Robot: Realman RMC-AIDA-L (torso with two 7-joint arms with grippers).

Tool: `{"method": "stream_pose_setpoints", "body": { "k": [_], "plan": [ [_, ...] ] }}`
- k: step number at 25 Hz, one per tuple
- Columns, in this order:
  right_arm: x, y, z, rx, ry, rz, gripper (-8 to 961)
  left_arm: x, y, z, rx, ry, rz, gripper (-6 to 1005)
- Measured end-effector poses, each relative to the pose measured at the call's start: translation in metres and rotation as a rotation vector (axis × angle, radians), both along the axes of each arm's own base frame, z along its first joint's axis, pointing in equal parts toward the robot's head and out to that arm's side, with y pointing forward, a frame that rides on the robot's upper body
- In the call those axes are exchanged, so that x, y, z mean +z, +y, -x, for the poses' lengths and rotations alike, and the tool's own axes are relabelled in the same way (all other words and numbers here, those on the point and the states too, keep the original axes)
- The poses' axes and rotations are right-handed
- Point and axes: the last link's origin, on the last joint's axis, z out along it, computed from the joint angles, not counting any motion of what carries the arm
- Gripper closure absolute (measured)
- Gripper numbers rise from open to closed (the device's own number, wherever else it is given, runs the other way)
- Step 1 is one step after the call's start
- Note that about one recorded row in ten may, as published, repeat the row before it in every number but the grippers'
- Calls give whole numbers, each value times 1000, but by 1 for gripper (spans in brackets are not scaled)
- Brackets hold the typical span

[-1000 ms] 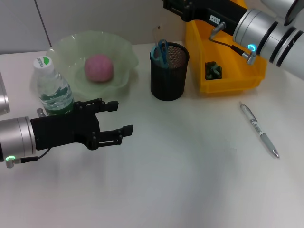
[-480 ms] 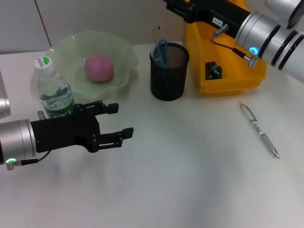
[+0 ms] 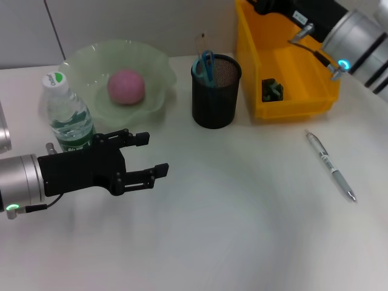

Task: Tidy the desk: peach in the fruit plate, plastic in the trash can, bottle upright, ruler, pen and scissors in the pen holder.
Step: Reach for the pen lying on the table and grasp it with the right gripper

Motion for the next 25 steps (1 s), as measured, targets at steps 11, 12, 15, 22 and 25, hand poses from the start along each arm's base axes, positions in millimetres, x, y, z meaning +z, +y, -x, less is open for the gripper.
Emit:
{"method": "stream_pose_setpoints", "body": {
  "k": [11,12,15,22,25],
  "plan": [
    [33,-26,-18,35,146,9,307,0,2,2,10,10,-13,251],
    [39,-26,-21,15,153,43,307,0,2,2,11,10,-13,251],
    [53,-25,-23,-35,134,137,308,-1,2,2,10,12,-12,252],
    [71,-25,-8,-252,-37,464,309,-1,3,1,5,12,-11,254],
    [76,-25,-1,-404,-165,561,309,0,3,0,2,15,-10,254]
  ]
}}
